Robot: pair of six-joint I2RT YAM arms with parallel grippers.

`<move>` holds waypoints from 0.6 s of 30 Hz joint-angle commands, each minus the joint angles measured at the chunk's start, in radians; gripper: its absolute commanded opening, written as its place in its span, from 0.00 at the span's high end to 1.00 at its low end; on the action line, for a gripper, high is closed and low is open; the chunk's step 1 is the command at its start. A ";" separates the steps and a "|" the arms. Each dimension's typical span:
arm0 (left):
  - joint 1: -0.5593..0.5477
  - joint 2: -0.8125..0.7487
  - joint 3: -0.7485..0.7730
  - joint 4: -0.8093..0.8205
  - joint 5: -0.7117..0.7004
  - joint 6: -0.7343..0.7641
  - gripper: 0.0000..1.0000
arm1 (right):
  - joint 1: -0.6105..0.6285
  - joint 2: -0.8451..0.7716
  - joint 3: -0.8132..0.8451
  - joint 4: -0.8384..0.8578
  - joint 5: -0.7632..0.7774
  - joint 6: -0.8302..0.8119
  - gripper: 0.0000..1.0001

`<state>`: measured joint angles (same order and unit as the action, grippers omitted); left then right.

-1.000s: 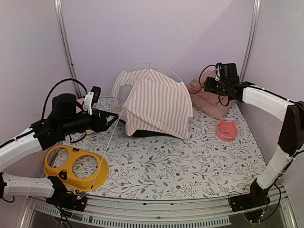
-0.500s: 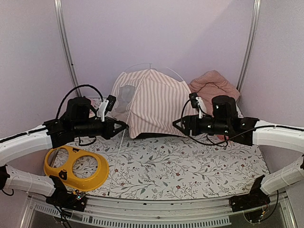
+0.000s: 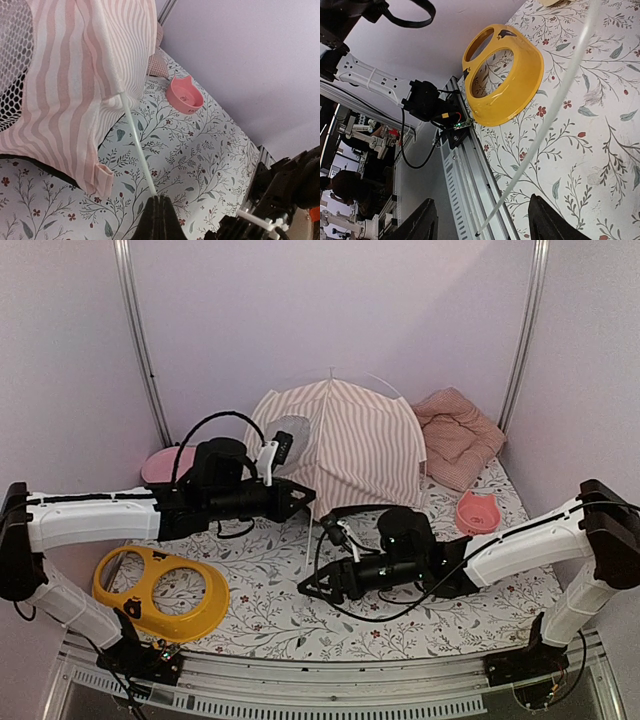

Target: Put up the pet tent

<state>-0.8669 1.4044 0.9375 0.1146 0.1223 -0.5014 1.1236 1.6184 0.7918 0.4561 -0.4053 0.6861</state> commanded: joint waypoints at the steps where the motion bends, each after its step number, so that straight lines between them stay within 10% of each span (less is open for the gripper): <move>1: -0.010 0.043 0.059 0.053 -0.017 -0.003 1.00 | 0.035 0.029 -0.016 0.106 -0.048 0.052 0.38; 18: -0.009 0.097 0.131 0.046 -0.006 0.035 1.00 | 0.045 -0.004 -0.138 0.109 -0.054 0.098 0.59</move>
<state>-0.8680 1.4879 1.0443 0.1448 0.1188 -0.4889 1.1648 1.6604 0.6743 0.5400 -0.4511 0.7708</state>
